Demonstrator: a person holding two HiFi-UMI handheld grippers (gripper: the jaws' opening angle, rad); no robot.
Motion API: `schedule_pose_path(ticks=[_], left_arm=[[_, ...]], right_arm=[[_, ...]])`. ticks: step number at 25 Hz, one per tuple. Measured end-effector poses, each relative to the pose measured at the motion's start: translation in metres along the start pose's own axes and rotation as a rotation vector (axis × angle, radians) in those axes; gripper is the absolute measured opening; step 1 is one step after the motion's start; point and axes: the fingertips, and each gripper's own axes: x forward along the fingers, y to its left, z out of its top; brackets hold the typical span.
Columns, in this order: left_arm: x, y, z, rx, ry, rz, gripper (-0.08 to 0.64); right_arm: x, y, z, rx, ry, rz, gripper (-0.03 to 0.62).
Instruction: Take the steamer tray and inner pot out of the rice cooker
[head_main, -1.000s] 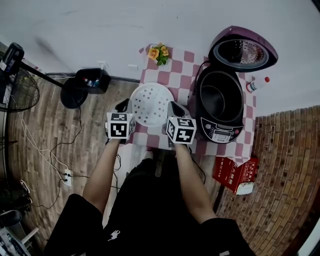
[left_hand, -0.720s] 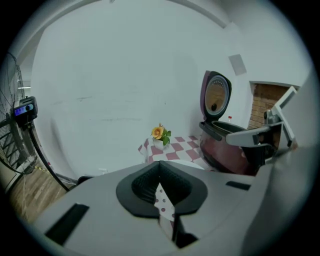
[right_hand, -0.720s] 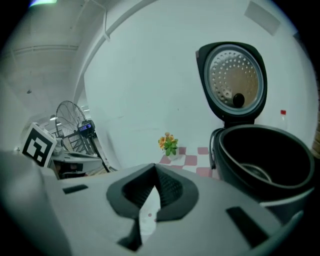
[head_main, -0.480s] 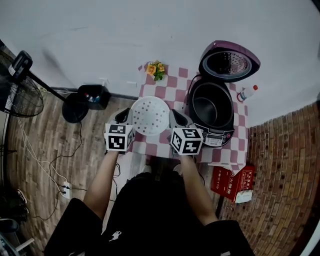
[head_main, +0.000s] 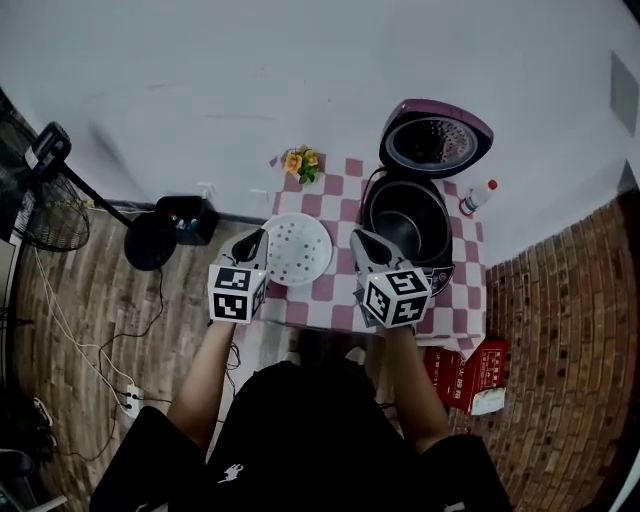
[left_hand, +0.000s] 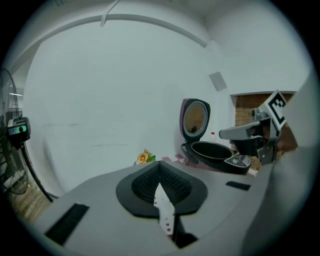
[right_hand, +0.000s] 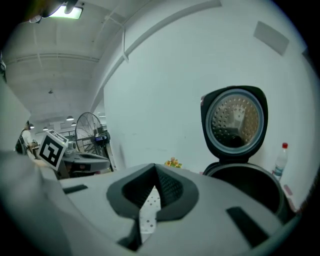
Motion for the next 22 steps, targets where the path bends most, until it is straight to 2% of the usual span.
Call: schedule_pose_path(ticks=[7,15,22], left_arm=[[0.005,-0.029,0.023,0.028,-0.035,-0.049,0.002],[0.036,-0.085,0.022,0.008,0.012,-0.165,0.003],[0.079,-0.131,0.027,0.011,0.036,-0.164,0.003]], right_arm=[[-0.035,-0.036,0.01,-0.024,-0.026,-0.096,0.002],[-0.082,-0.116,-0.007,-0.01,0.003,-0.23,0.002],[-0.103,-0.19,-0.014,-0.028,0.054,-0.265,0.002]])
